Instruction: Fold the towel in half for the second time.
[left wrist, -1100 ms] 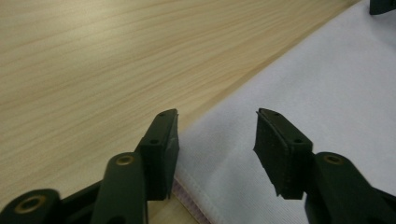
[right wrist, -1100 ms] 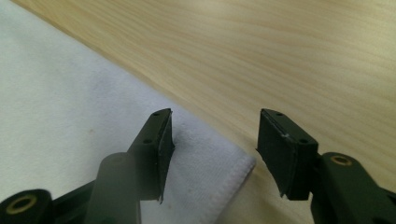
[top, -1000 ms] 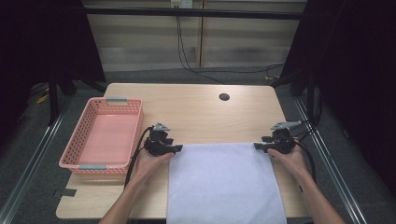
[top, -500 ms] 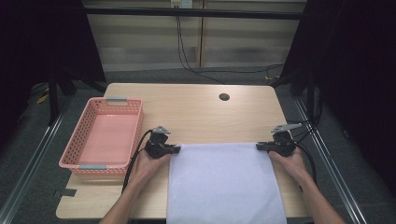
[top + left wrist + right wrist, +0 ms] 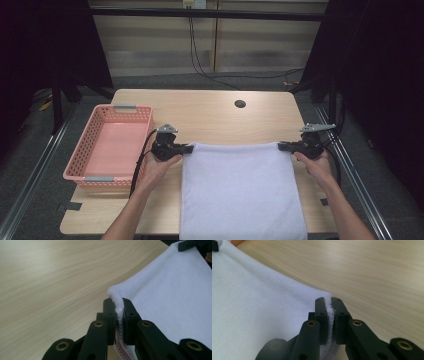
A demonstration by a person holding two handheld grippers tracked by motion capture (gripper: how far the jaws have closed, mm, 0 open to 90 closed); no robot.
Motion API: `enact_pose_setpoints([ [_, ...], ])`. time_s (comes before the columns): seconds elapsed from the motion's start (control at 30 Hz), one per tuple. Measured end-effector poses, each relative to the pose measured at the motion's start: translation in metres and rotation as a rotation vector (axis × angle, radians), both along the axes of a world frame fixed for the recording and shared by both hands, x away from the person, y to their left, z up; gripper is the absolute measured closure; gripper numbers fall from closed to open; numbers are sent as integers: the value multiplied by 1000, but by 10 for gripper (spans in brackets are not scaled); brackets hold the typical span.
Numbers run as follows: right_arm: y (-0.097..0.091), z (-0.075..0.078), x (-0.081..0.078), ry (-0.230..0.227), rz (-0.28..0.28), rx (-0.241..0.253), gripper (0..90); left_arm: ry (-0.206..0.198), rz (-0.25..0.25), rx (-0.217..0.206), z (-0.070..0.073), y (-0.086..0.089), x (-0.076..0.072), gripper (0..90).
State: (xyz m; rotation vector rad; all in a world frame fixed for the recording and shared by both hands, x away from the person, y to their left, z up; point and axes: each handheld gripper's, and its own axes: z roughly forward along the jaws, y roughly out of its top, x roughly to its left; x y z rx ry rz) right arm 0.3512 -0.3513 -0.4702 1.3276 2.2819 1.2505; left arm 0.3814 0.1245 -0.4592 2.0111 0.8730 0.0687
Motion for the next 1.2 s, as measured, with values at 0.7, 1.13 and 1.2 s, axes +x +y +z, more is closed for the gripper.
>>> enact_pose_setpoints([
  [0.7, -11, 49, 39, -111, -49, 42, 850, -106, 51, -18, 41, -6, 41, 835],
  [1.13, -19, 81, 48, -188, -71, 79, 849, -180, 56, -98, 63, -9, 48, 831],
  [1.2, -18, 81, 44, -186, -62, 76, 849, -188, 39, -90, 61, -9, 39, 831],
])
